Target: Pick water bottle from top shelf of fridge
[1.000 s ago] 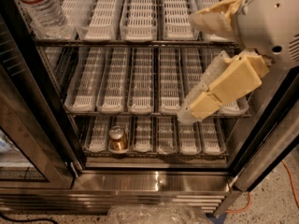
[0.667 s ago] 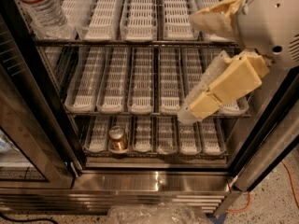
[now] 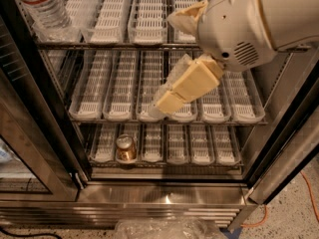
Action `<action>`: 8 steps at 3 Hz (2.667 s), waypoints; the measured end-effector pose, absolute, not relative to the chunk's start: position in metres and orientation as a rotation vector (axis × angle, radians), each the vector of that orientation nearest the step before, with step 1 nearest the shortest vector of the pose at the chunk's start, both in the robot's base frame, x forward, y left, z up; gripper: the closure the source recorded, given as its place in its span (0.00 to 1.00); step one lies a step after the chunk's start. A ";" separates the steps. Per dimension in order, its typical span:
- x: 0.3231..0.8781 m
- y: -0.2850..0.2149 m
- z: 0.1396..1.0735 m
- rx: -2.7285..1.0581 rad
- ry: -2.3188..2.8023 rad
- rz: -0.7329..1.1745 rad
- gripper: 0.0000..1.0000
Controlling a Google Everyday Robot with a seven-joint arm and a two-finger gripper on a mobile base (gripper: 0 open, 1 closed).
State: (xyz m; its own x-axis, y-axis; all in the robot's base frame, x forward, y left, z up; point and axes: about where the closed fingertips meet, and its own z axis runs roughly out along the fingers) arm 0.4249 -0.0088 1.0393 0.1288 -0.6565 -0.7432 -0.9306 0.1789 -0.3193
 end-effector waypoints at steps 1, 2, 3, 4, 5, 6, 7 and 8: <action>0.449 0.026 1.015 -1.493 1.511 0.436 0.00; 0.475 0.057 0.990 -1.408 1.417 0.493 0.00; 0.484 0.078 0.988 -1.286 1.313 0.587 0.00; 0.467 0.106 1.008 -1.286 1.220 0.638 0.00; 0.467 0.106 1.008 -1.285 1.220 0.638 0.00; 0.460 0.115 1.003 -1.200 1.239 0.655 0.00; 0.462 0.113 0.986 -1.024 1.297 0.663 0.00; 0.464 0.135 0.991 -0.923 1.259 0.719 0.00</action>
Offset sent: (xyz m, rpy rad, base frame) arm 0.0925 0.0968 -0.0794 0.3864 -0.1590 0.0109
